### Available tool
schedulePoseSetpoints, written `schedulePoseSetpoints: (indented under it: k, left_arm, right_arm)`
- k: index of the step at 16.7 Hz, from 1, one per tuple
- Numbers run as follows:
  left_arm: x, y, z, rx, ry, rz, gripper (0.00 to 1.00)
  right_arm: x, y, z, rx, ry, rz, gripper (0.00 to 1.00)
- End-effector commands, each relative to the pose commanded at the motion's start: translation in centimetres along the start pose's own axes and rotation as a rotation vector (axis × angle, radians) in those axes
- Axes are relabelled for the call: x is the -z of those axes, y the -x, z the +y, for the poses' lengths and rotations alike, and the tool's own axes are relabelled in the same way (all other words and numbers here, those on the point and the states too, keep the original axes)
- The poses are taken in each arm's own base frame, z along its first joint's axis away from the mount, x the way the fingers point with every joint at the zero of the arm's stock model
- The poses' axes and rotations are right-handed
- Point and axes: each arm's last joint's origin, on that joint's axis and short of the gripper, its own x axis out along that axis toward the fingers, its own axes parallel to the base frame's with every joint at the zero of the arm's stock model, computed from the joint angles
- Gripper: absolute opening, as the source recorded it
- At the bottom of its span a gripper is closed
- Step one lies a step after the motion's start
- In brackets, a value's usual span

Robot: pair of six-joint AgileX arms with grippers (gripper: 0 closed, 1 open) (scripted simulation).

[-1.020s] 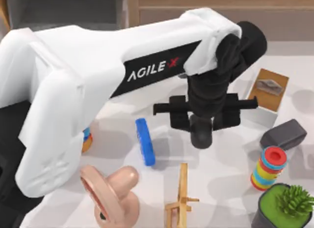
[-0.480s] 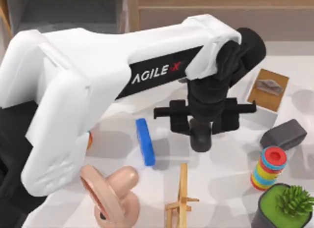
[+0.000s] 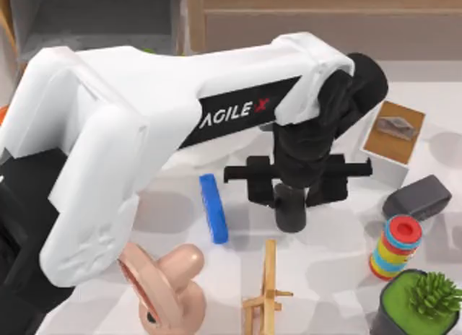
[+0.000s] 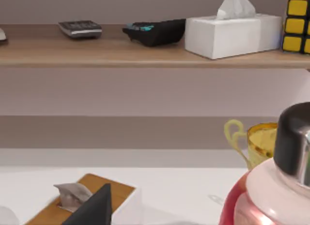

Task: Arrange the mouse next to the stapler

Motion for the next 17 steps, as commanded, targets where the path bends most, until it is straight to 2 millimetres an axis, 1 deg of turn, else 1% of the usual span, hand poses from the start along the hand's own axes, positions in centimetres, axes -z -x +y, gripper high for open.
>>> schedulePoseSetpoints:
  k: [11, 12, 17]
  left_arm:
    - [0.0, 0.0, 0.0, 0.0, 0.0, 0.0, 0.98]
    - [0.0, 0.0, 0.0, 0.0, 0.0, 0.0, 1.0]
    - [0.0, 0.0, 0.0, 0.0, 0.0, 0.0, 1.0]
  right_arm:
    - [0.0, 0.0, 0.0, 0.0, 0.0, 0.0, 1.0]
    - [0.0, 0.0, 0.0, 0.0, 0.0, 0.0, 1.0]
    - [0.0, 0.0, 0.0, 0.0, 0.0, 0.0, 1.0]
